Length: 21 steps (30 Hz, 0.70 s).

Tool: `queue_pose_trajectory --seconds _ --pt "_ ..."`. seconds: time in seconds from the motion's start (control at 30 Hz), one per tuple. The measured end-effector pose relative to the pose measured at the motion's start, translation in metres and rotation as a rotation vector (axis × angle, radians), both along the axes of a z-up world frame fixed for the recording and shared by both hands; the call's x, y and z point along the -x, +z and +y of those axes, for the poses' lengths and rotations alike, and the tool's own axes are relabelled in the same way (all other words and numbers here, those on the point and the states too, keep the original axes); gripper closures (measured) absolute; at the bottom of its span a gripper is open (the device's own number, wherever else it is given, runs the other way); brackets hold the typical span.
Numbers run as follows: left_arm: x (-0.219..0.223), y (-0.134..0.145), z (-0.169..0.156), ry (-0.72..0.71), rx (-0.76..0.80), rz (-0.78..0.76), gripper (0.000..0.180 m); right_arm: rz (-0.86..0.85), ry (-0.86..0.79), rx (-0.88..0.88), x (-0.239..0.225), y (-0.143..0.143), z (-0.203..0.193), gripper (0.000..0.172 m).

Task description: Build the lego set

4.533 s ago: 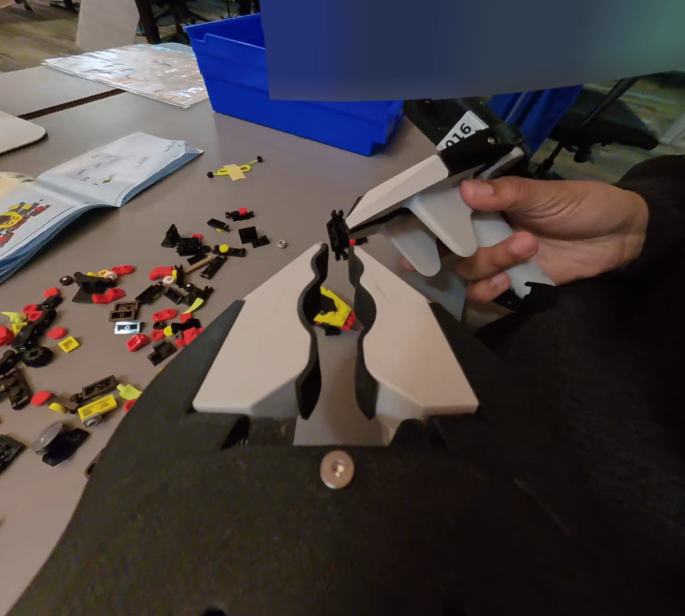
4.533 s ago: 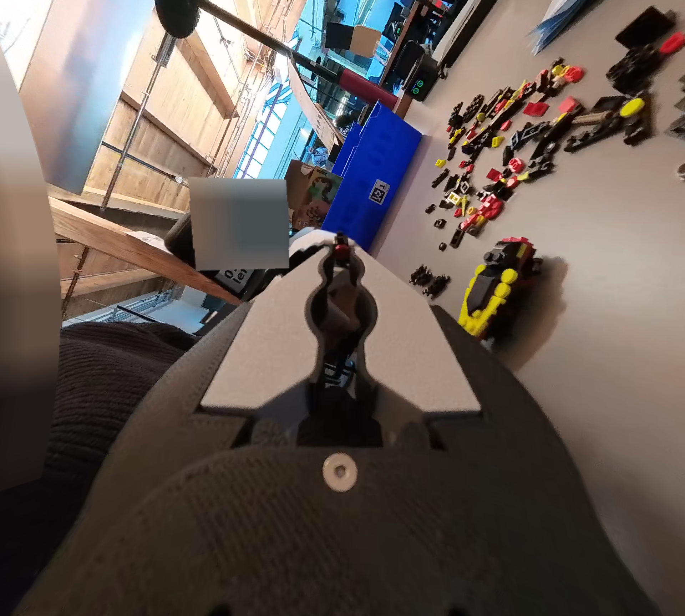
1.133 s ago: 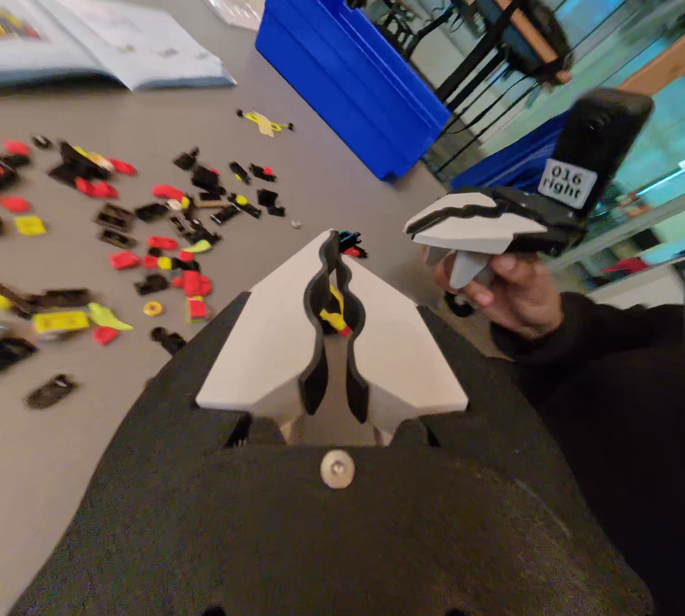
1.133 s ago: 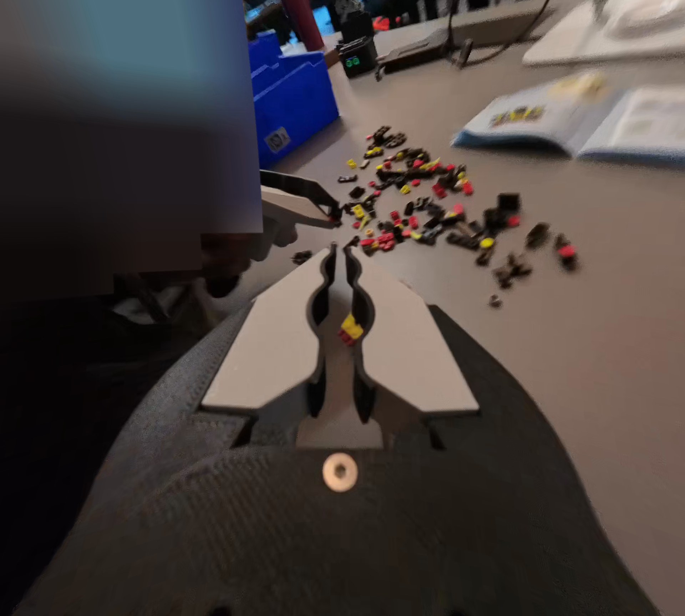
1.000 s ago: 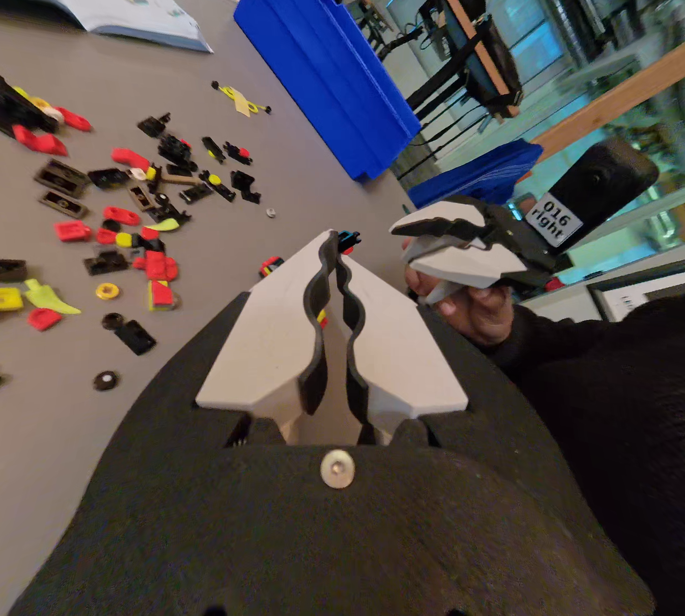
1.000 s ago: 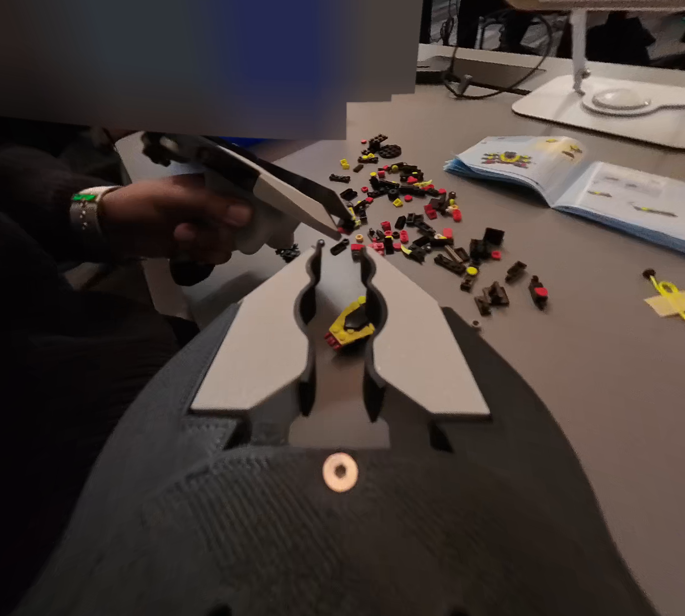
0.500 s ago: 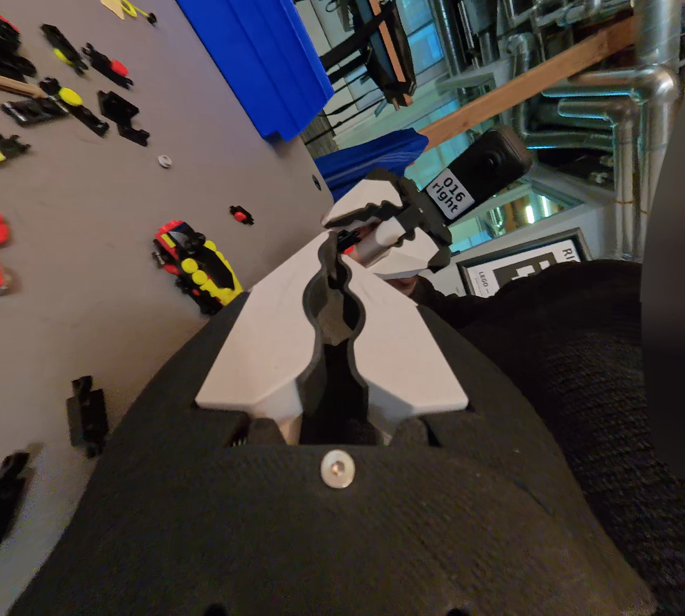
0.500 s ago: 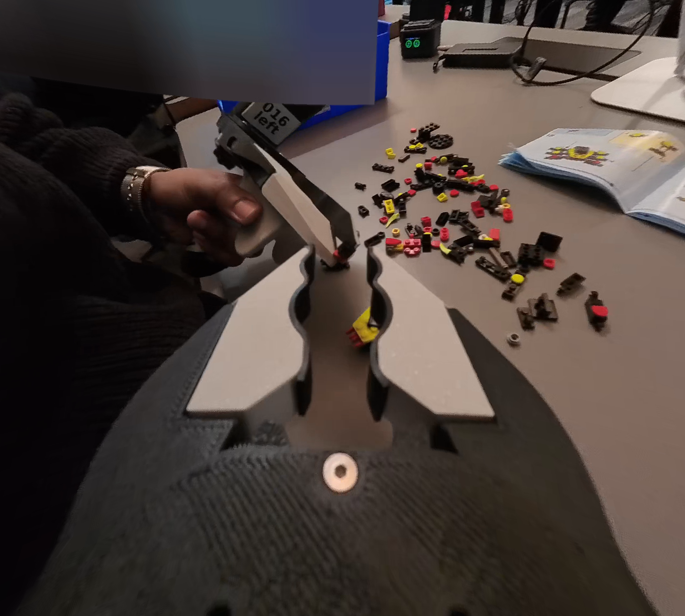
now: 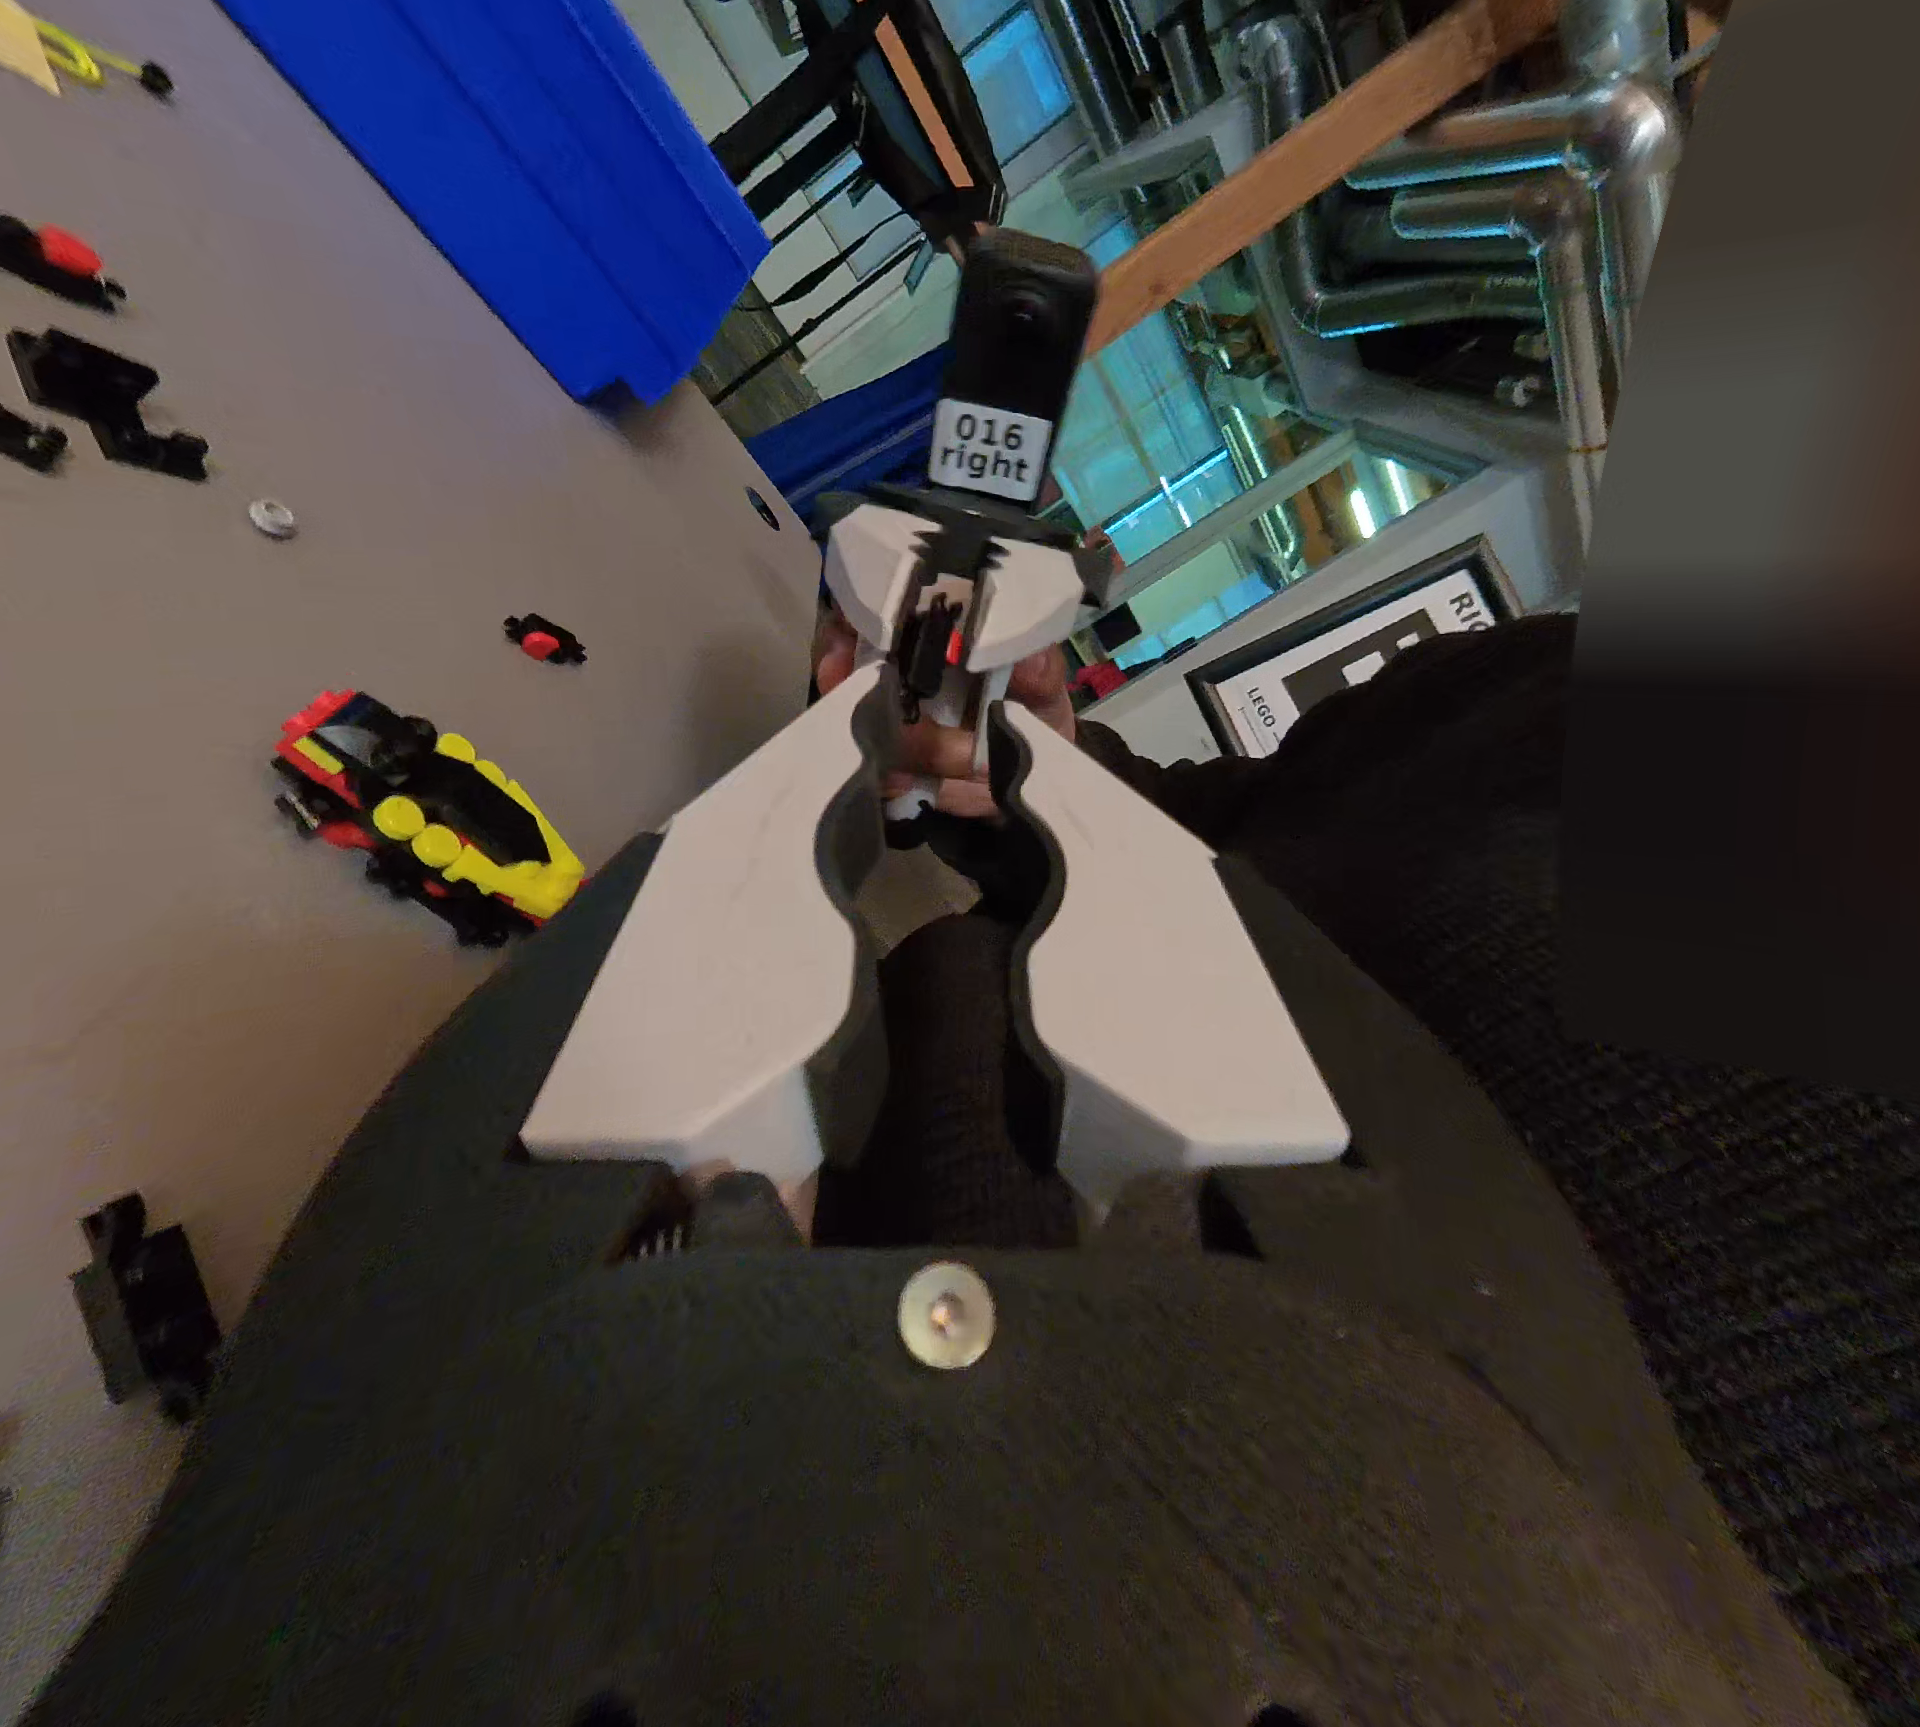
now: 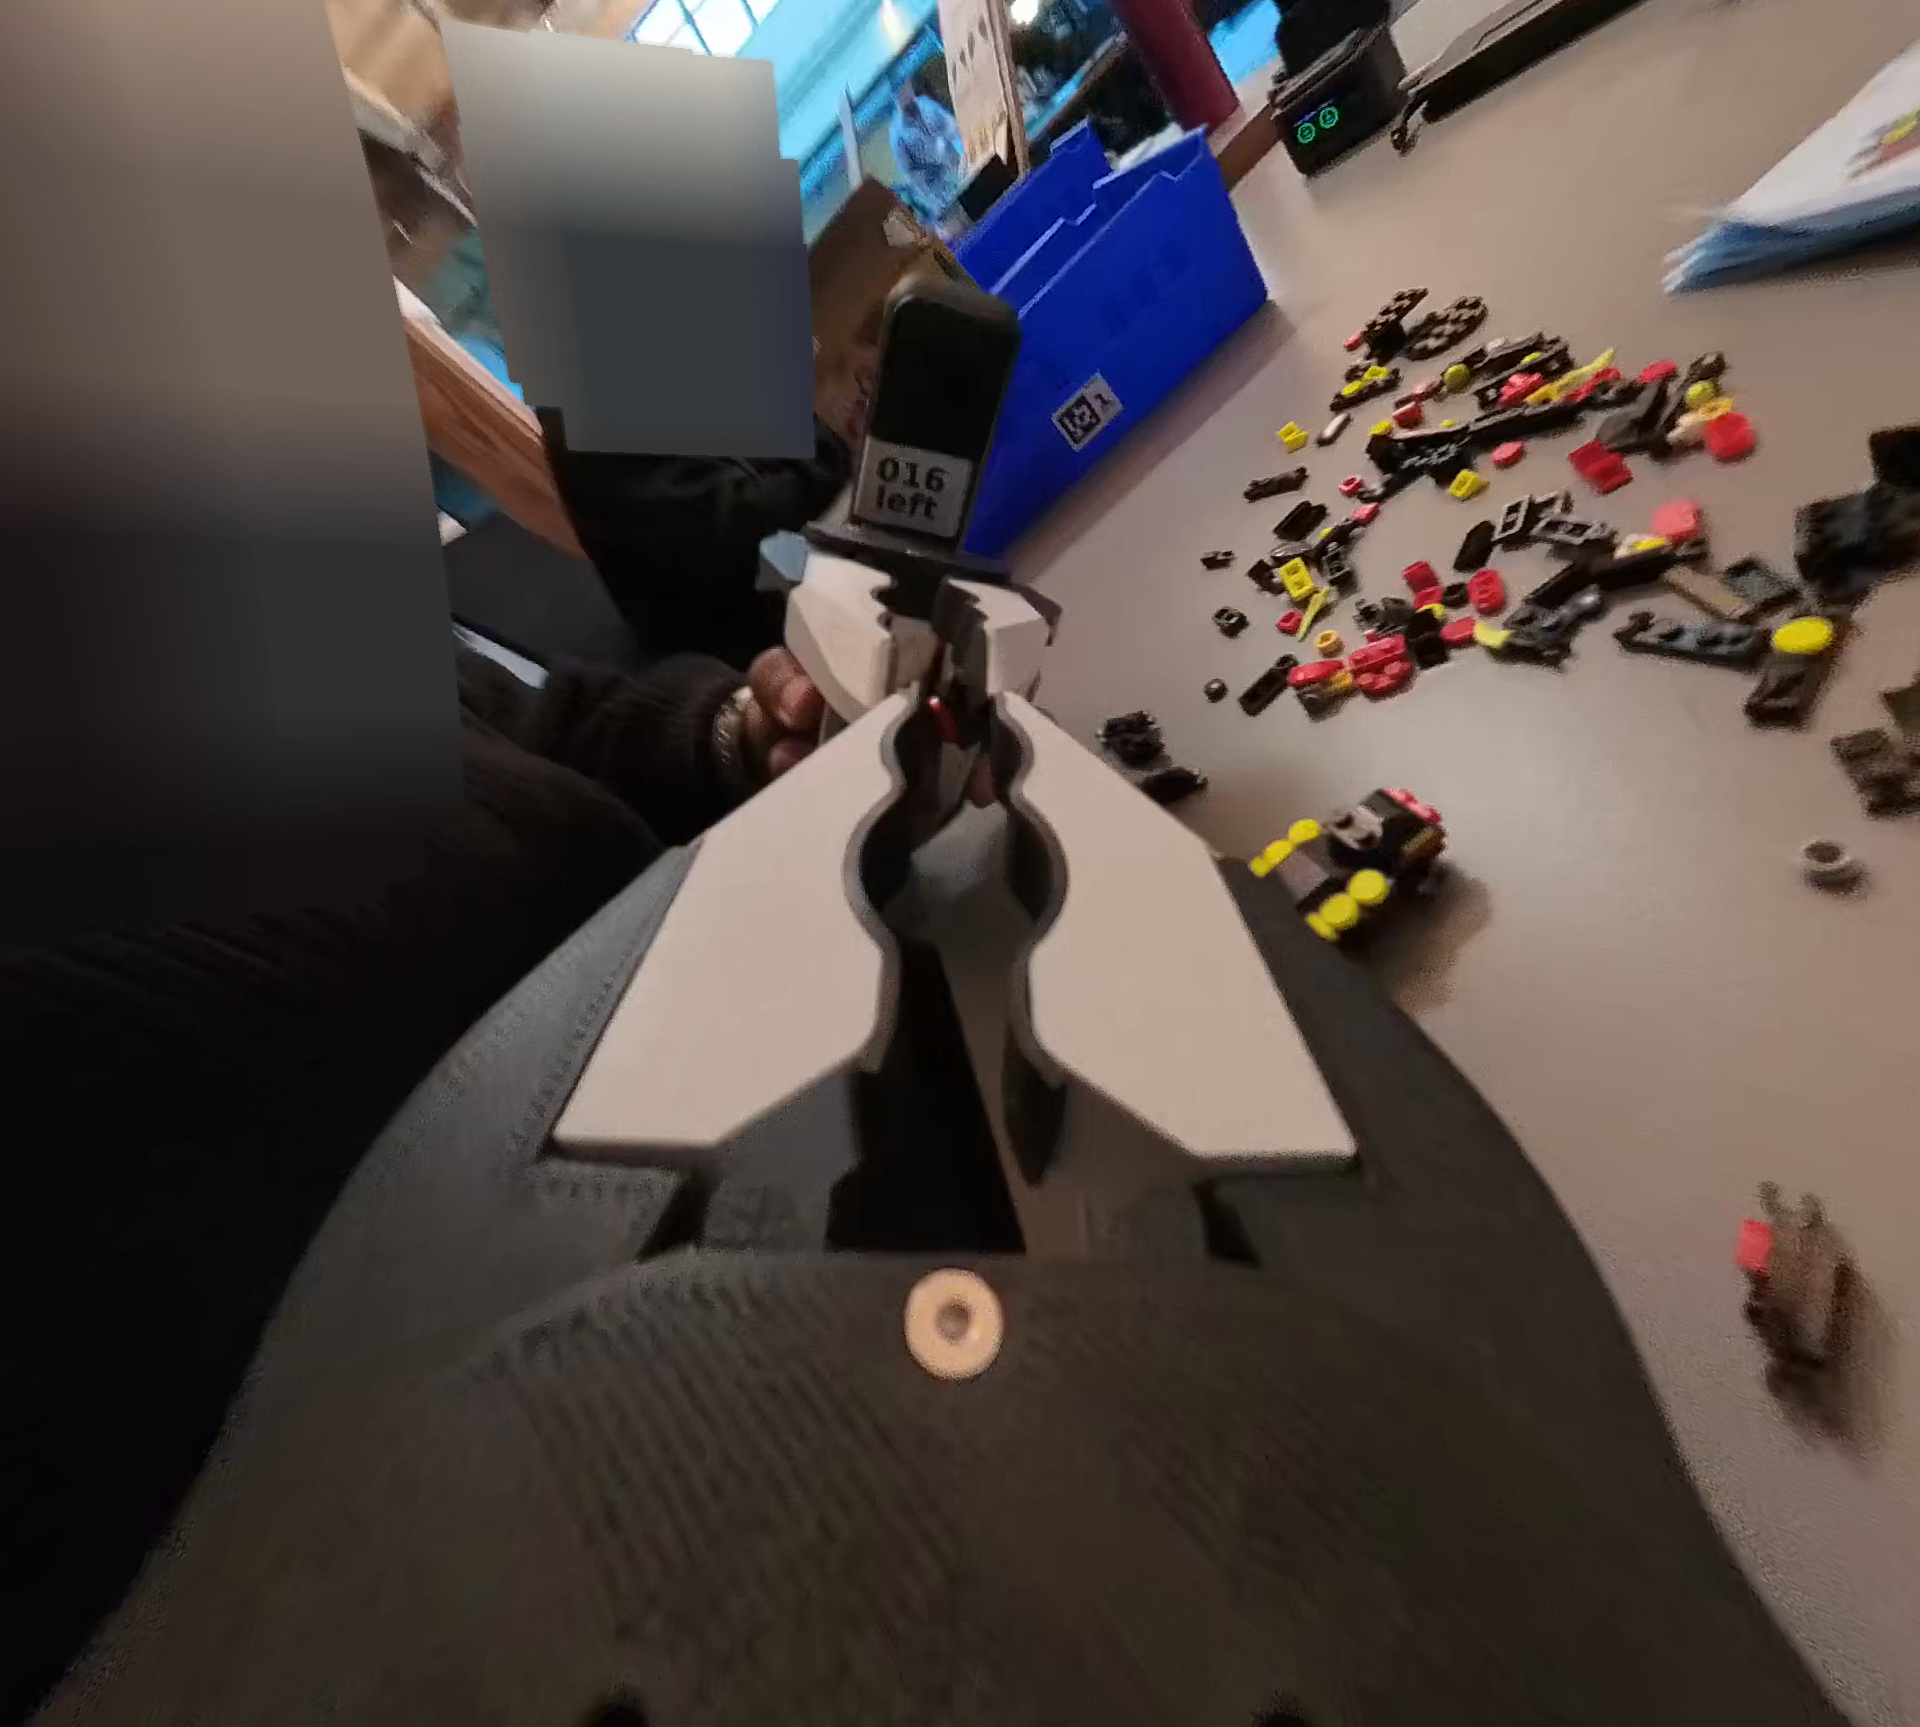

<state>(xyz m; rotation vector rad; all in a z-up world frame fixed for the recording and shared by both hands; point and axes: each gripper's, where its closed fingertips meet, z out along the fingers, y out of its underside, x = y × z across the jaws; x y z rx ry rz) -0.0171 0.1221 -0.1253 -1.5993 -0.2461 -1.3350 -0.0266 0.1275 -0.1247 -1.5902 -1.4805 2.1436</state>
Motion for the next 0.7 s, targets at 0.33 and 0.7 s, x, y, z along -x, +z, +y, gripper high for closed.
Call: queue_pose_trajectory --seconds 0.33,0.7 --pt "0.0 -0.011 0.01 0.098 0.025 0.174 0.164 -0.059 -0.014 0.265 0.003 0.002 0.001 0.162" --pt "0.005 -0.005 0.008 0.131 -0.02 0.203 0.178 -0.12 0.003 0.443 0.006 -0.002 0.001 0.162"
